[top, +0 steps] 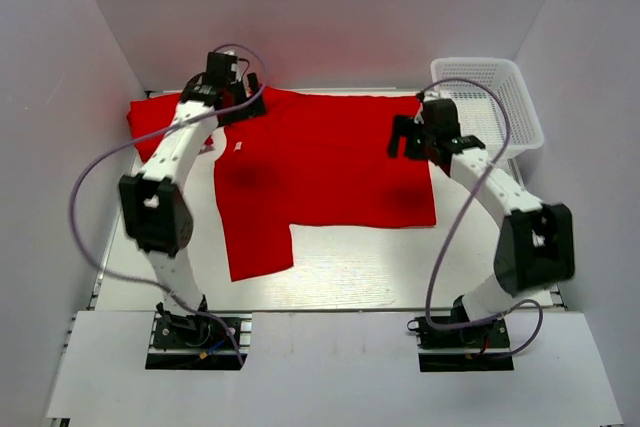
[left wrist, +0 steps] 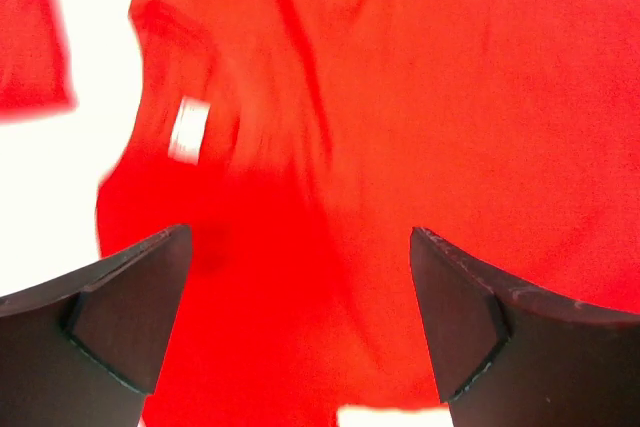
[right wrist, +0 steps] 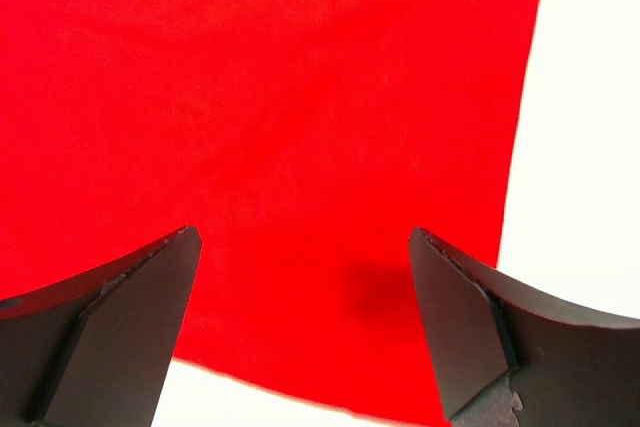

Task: Fold and stack the t-shirts
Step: Grap the side of the flattened tshirt closest away from the robot with both arms

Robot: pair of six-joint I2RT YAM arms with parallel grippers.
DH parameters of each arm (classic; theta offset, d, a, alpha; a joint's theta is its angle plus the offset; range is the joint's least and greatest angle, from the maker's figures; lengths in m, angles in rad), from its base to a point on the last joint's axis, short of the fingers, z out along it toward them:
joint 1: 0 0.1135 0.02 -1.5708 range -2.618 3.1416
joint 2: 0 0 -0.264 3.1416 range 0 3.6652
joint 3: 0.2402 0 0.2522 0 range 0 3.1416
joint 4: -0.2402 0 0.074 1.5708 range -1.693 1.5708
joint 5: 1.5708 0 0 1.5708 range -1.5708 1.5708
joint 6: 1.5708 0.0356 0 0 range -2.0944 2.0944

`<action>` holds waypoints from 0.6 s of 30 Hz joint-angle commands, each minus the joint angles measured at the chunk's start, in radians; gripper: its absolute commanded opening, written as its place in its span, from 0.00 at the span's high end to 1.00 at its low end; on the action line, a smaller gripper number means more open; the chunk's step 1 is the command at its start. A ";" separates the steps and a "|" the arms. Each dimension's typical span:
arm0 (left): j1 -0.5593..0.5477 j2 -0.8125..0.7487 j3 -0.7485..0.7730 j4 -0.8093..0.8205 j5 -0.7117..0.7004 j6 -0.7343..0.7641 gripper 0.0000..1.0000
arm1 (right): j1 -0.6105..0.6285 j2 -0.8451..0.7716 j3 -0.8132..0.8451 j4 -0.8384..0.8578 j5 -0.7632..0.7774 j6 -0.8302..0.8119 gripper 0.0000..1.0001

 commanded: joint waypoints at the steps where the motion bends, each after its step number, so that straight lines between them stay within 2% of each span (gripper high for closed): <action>1: -0.009 -0.220 -0.243 -0.202 -0.044 -0.138 0.00 | 0.010 -0.158 -0.158 0.004 0.057 0.051 0.10; 2: -0.009 -0.268 -0.395 -0.224 -0.018 -0.152 0.00 | 0.012 -0.188 -0.215 0.004 0.062 0.071 0.10; 4: -0.018 -0.414 -0.555 -0.234 0.019 -0.220 0.00 | 0.010 -0.287 -0.284 0.007 0.077 0.087 0.10; 5: -0.018 -0.462 -0.696 -0.244 0.033 -0.244 0.00 | 0.012 -0.307 -0.321 0.007 0.080 0.099 0.10; 8: -0.018 -0.649 -0.904 -0.254 0.096 -0.324 0.00 | 0.007 -0.389 -0.401 0.004 0.096 0.114 0.10; 11: -0.027 -0.797 -1.036 -0.329 0.106 -0.428 0.00 | 0.006 -0.416 -0.413 -0.019 0.090 0.126 0.10; 14: -0.027 -0.881 -1.146 -0.397 0.087 -0.493 0.00 | 0.004 -0.412 -0.430 -0.014 0.079 0.137 0.10; 18: -0.027 -0.961 -1.274 -0.313 0.106 -0.508 0.00 | 0.002 -0.410 -0.445 0.007 0.064 0.134 0.10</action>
